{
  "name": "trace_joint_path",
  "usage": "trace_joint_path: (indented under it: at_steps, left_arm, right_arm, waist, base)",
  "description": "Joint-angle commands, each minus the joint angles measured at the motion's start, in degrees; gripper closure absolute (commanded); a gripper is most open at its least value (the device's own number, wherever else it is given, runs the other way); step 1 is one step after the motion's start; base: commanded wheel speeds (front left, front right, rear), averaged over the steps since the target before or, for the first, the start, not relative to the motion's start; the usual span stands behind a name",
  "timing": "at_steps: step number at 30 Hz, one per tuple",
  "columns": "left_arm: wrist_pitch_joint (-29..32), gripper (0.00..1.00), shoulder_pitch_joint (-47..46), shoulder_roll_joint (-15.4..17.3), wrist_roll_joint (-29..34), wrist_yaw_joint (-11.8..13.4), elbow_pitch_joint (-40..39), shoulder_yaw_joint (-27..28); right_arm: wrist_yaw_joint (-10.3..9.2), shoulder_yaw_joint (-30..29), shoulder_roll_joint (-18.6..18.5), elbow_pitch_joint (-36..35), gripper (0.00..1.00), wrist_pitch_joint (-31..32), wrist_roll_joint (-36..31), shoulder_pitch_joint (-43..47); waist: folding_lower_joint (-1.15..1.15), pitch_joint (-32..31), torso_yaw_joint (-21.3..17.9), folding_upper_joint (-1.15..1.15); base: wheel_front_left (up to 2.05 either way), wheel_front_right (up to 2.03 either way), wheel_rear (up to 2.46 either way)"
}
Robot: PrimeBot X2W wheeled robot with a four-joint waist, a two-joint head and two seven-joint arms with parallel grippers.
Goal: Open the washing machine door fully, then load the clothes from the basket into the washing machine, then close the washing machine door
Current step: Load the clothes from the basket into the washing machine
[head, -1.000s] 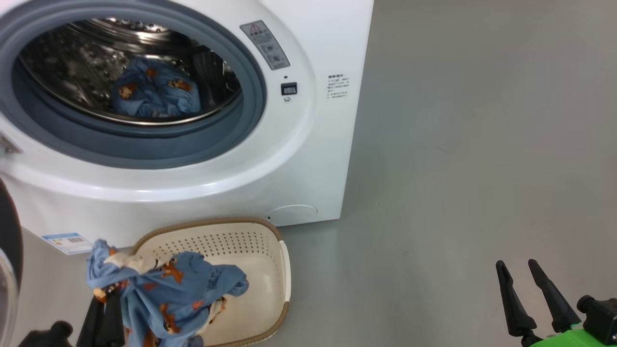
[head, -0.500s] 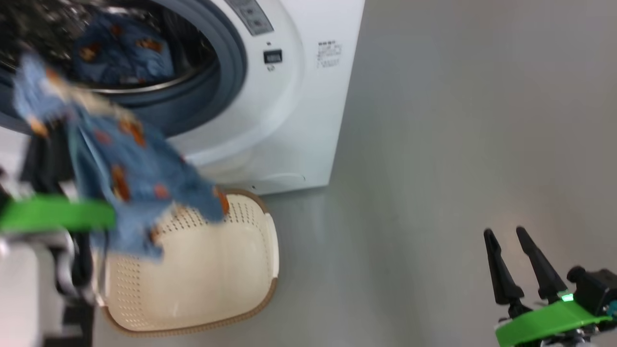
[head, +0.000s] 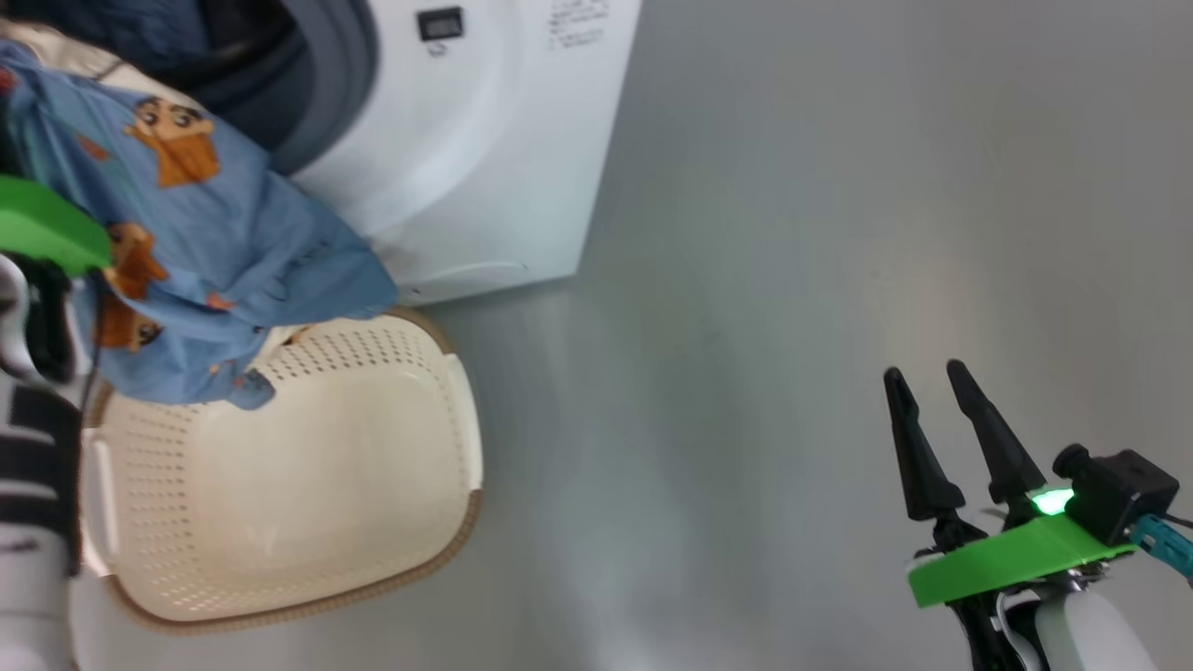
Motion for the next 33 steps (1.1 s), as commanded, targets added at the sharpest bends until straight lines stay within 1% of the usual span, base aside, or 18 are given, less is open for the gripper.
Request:
trace_joint_path:
  at_steps: [1, 8, 12, 14, 17, 19, 20, 24, 27, 28, 30, 31, 32, 33]
  left_arm:
    - [-0.4, 1.0, -2.3, 3.3, 0.3, -0.1, 0.5, 0.4]
    - [-0.4, 1.0, -11.0, 5.8, 0.8, -0.1, 12.8, -1.3]
    - [-0.4, 1.0, -14.8, 6.9, 1.0, -0.1, 17.6, -1.8]
    - [-0.4, 1.0, -16.6, 7.5, 1.0, 0.2, 18.4, -1.7]
    - [-0.4, 1.0, -18.8, 8.4, 1.6, 1.5, 15.5, -1.4]
    - [-0.4, 1.0, -19.5, 8.9, 2.5, 2.7, 11.2, -1.0]
    - [-0.4, 1.0, -19.5, 8.9, 2.5, 2.7, 11.2, -1.0]
    - [-0.4, 1.0, -18.8, 8.9, 4.1, 4.3, 1.7, 0.7]
    - [-0.4, 1.0, -17.1, 8.5, 5.4, 4.8, -3.4, 2.0]
    - [-0.4, 1.0, -16.5, 8.3, 5.6, 4.8, -3.9, 2.4]
    - [-0.4, 1.0, -15.0, 7.7, 6.4, 4.2, -1.5, 2.4]
    - [-0.4, 0.82, -14.7, 7.5, 6.5, 4.1, 0.1, 2.4]
    - [-0.4, 0.6, -14.7, 7.4, 6.6, 4.0, 1.6, 2.3]
    - [-0.4, 0.31, -14.8, 7.4, 6.9, 3.8, 2.7, 2.1]
  right_arm:
    - [0.17, 1.4, 0.0, -1.5, 0.0, -0.3, 0.7, -0.5]
    - [0.17, 3.1, 0.8, -1.6, 0.0, -0.3, 0.9, -2.4]
    - [0.17, 3.6, 1.1, -1.7, 0.0, -0.3, 1.1, -3.1]
    - [0.17, 3.8, 1.2, -1.7, 0.0, -0.3, 1.1, -3.4]
    - [0.17, 3.8, 1.5, -2.0, 0.0, -0.3, 1.1, -3.9]
    - [0.17, 3.8, 1.8, -2.1, 0.0, -0.3, 1.0, -4.2]
    - [0.17, 3.8, 1.8, -2.1, 0.0, -0.3, 1.0, -4.2]
    - [0.17, 3.8, 2.2, -2.1, 0.0, -0.3, 1.0, -4.5]
    - [0.17, 4.0, 2.5, -2.0, 0.0, -0.3, 1.1, -4.6]
    - [0.17, 4.2, 2.6, -2.0, 0.0, -0.3, 1.1, -4.7]
    - [0.17, 4.4, 2.6, -1.8, 0.0, -0.3, 1.1, -4.6]
    - [0.17, 4.4, 2.6, -1.7, 0.0, -0.3, 1.1, -4.6]
    - [0.17, 4.5, 2.6, -1.7, 0.0, -0.3, 1.1, -4.5]
    - [0.17, 4.5, 2.6, -1.7, 0.0, -0.3, 1.1, -4.4]
  waist:
    - [0.0, 3.3, -2.8, 0.0]
    - [0.0, 6.4, -4.9, 0.0]
    - [0.0, 7.7, -5.8, 0.0]
    - [0.0, 8.3, -6.0, 0.0]
    - [0.0, 9.2, -6.2, 0.0]
    - [0.0, 9.7, -6.3, 0.0]
    - [0.0, 9.7, -6.3, 0.0]
    - [0.0, 10.2, -6.2, 0.0]
    - [0.0, 10.3, -6.4, 0.0]
    - [0.0, 10.2, -6.4, 0.0]
    - [0.0, 9.9, -6.5, 0.0]
    - [0.0, 9.7, -6.5, 0.0]
    - [0.0, 9.6, -6.4, 0.0]
    - [0.0, 9.5, -6.4, 0.0]
  base:
    - [0.0, 0.0, 0.0]
    - [0.0, 0.0, 0.0]
    - [0.0, 0.0, 0.0]
    - [0.0, 0.0, 0.0]
    - [0.0, 0.0, 0.0]
    - [0.0, 0.0, 0.0]
    - [0.0, 0.0, 0.0]
    - [0.0, 0.0, 0.0]
    - [0.0, 0.0, 0.0]
    - [0.0, 0.0, 0.0]
    - [0.0, 0.0, 0.0]
    - [0.0, 0.0, 0.0]
    - [0.0, 0.0, 0.0]
    - [0.0, 0.0, 0.0]
